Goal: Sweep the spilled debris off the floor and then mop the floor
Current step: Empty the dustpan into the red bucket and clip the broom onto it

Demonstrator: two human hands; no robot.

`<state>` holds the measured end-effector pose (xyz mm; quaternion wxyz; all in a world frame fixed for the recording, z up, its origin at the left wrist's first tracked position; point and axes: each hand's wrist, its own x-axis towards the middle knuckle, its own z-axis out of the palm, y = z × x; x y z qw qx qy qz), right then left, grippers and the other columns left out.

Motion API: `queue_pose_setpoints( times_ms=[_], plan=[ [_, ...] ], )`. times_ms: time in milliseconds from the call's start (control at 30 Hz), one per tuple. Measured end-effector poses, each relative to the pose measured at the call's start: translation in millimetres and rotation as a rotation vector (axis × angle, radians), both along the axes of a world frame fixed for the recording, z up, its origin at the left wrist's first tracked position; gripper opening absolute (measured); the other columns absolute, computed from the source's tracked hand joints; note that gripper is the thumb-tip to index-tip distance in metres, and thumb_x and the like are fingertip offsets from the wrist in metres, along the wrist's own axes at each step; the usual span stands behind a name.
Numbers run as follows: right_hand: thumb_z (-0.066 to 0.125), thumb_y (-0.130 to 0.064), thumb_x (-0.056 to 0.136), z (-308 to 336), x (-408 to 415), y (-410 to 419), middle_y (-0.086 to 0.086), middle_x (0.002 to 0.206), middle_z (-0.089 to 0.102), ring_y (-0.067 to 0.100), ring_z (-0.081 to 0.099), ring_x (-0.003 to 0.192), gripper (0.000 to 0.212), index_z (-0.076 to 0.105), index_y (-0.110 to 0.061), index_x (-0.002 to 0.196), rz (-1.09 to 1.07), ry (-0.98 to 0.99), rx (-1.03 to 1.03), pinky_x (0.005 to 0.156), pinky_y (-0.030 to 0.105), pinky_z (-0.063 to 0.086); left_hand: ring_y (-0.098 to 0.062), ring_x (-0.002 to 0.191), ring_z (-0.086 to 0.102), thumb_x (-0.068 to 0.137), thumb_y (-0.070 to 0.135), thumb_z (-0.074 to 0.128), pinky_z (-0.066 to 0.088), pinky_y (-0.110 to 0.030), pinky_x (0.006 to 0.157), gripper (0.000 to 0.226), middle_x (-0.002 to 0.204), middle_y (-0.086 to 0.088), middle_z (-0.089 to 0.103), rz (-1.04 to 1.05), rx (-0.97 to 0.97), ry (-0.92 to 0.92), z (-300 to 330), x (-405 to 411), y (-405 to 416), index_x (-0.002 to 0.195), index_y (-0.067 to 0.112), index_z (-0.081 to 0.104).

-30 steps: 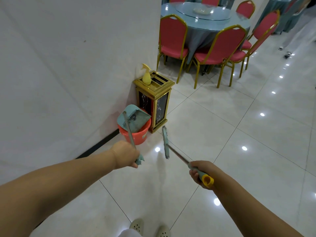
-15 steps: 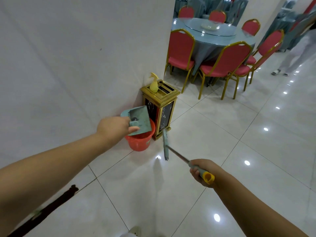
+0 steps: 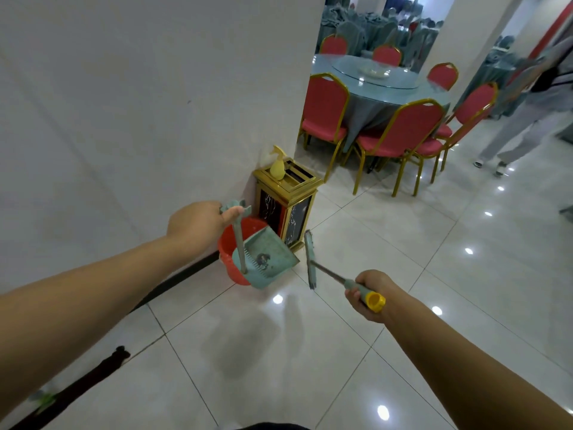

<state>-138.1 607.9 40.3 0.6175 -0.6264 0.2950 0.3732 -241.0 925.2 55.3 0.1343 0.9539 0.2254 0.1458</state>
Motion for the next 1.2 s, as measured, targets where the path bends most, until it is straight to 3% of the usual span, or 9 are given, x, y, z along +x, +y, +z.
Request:
queue_pose_setpoints(
  times_ms=[233, 367, 467, 567, 700, 767, 933, 1067, 1200],
  plan=[
    [0.034, -0.006, 0.091, -6, -3, -9, 0.017, 0.070, 0.048, 0.012, 0.044, 0.023, 0.018, 0.048, 0.006, 0.092, -0.005, 0.012, -0.066, 0.028, 0.013, 0.041, -0.017, 0.059, 0.055, 0.085, 0.075, 0.027, 0.038, -0.029, 0.050, 0.067, 0.061, -0.001, 0.055, -0.023, -0.166, 0.176, -46, 8, -19, 0.066, 0.017, 0.056],
    [0.033, -0.003, 0.089, -17, -8, -13, 0.017, 0.072, 0.050, 0.011, 0.045, 0.026, 0.025, 0.047, 0.007, 0.107, -0.008, 0.040, -0.092, 0.028, 0.014, 0.039, -0.018, 0.061, 0.053, 0.088, 0.070, 0.028, 0.037, -0.030, 0.052, 0.061, 0.065, 0.000, 0.055, -0.055, -0.261, 0.277, -81, 15, -35, 0.066, 0.019, 0.053],
    [0.034, -0.003, 0.089, -26, -8, -17, 0.020, 0.074, 0.052, 0.011, 0.045, 0.033, 0.028, 0.045, 0.007, 0.112, 0.000, 0.060, -0.103, 0.028, 0.014, 0.039, -0.023, 0.075, 0.060, 0.087, 0.071, 0.028, 0.049, -0.035, 0.066, 0.063, 0.078, -0.002, 0.064, -0.106, -0.383, 0.344, -113, 19, -49, 0.080, 0.019, 0.064],
    [0.034, -0.004, 0.090, -33, -4, -17, 0.020, 0.073, 0.053, 0.012, 0.045, 0.030, 0.027, 0.044, 0.006, 0.113, -0.030, 0.102, -0.100, 0.028, 0.013, 0.039, -0.021, 0.069, 0.060, 0.084, 0.073, 0.031, 0.042, -0.029, 0.058, 0.059, 0.072, -0.001, 0.061, -0.125, -0.503, 0.412, -138, 23, -64, 0.071, 0.021, 0.056],
    [0.036, -0.003, 0.090, -47, -2, -11, 0.021, 0.074, 0.054, 0.014, 0.047, 0.029, 0.031, 0.044, 0.008, 0.118, -0.061, 0.187, -0.068, 0.029, 0.014, 0.040, -0.023, 0.074, 0.062, 0.087, 0.071, 0.028, 0.051, -0.033, 0.069, 0.058, 0.080, -0.005, 0.064, -0.110, -0.684, 0.492, -167, 26, -85, 0.075, 0.021, 0.054],
    [0.038, -0.003, 0.090, -54, -2, -4, 0.022, 0.076, 0.055, 0.015, 0.049, 0.030, 0.029, 0.045, 0.008, 0.116, -0.054, 0.219, -0.060, 0.029, 0.015, 0.041, -0.023, 0.073, 0.061, 0.090, 0.067, 0.025, 0.053, -0.036, 0.072, 0.059, 0.082, -0.007, 0.064, -0.117, -0.771, 0.526, -180, 26, -98, 0.078, 0.018, 0.055],
    [0.044, -0.002, 0.090, -64, 4, 11, 0.022, 0.073, 0.059, 0.014, 0.050, 0.033, 0.020, 0.050, 0.011, 0.102, 0.007, 0.279, -0.047, 0.033, 0.015, 0.044, -0.022, 0.069, 0.057, 0.098, 0.051, 0.025, 0.046, -0.029, 0.063, 0.046, 0.088, -0.013, 0.065, -0.173, -0.831, 0.606, -201, 20, -129, 0.074, 0.022, 0.049],
    [0.049, -0.006, 0.090, -64, 9, 20, 0.021, 0.061, 0.066, 0.017, 0.059, 0.040, 0.020, 0.054, 0.012, 0.097, 0.076, 0.287, -0.071, 0.035, 0.017, 0.047, -0.026, 0.083, 0.059, 0.101, 0.046, 0.027, 0.049, -0.033, 0.076, 0.046, 0.091, -0.008, 0.061, -0.154, -0.948, 0.619, -207, 15, -147, 0.098, 0.013, 0.060],
    [0.049, -0.009, 0.093, -57, 15, 23, 0.020, 0.059, 0.067, 0.020, 0.065, 0.044, 0.018, 0.053, 0.009, 0.094, 0.175, 0.277, -0.058, 0.036, 0.018, 0.048, -0.017, 0.056, 0.049, 0.101, 0.042, 0.029, 0.044, -0.030, 0.059, 0.046, 0.065, -0.002, 0.054, -0.150, -1.099, 0.617, -208, 12, -159, 0.070, 0.016, 0.049]
  ],
)
